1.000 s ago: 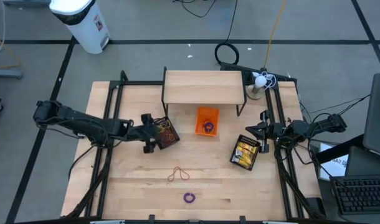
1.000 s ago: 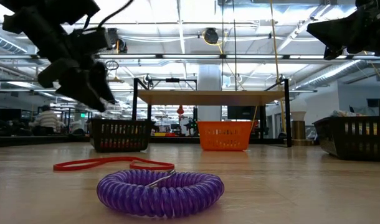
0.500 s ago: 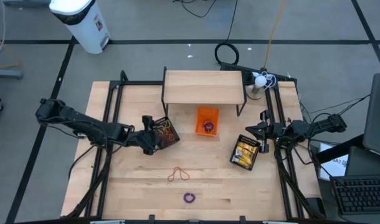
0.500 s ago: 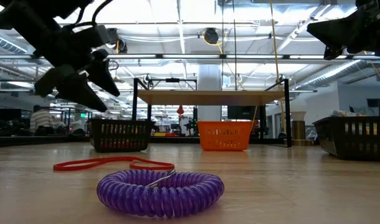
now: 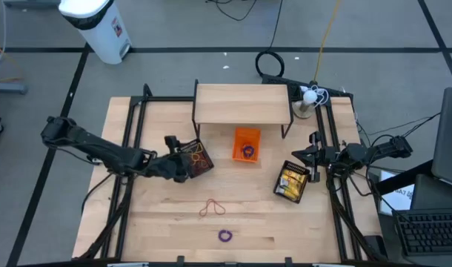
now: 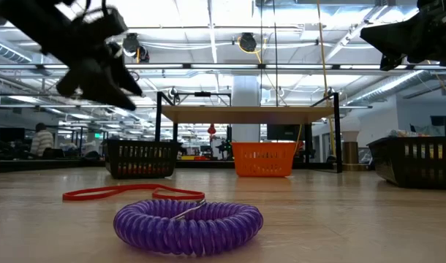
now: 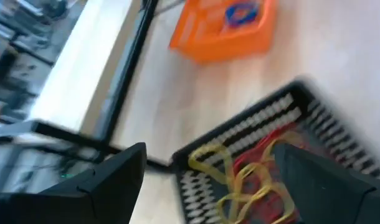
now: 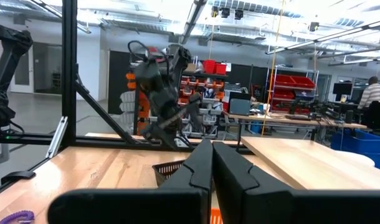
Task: Pick & Place Office Desk Supplies
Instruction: Put the violet spring keychain into the orange bin
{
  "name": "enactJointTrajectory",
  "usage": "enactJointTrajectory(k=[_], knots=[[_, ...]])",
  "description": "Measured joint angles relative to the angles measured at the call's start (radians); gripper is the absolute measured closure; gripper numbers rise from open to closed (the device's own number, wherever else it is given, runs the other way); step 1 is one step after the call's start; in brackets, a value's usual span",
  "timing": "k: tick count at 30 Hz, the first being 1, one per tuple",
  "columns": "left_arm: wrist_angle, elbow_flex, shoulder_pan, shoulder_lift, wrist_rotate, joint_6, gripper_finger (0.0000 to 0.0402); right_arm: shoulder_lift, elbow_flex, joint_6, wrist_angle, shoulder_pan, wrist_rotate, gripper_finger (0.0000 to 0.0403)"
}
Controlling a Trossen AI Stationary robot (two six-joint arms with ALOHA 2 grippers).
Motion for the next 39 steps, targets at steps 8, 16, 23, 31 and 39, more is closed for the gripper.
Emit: enactJointTrajectory(k=[8,16,23,31,39], knots=[[-0.024,-0.001,-0.025,-0.253,0.255,-0.059,0.0175,0.0,0.0,0.0,-0.003,0.0,0.0,0.0399],[-0.057,-0.014,-0.027,-0.503,0.408,-0.122,0.0388,0.0,0.0,0.0,-0.002,0.0,0.0,0.0399],[-0.033,-0.102,-0.027,-0.695,0.292,-0.107,0.0396,0.0,0.0,0.0,-0.003,0.0,0.0,0.0399],[0.06,-0.258,-0.027,-0.875,0.305,-0.143,0.0399,0.0,0.0,0.0,-0.003,0.0,0.0,0.0399],[0.164,-0.379,-0.027,-0.964,0.349,-0.148,0.0398,0.0,0.0,0.008,-0.002,0.0,0.0,0.0399]])
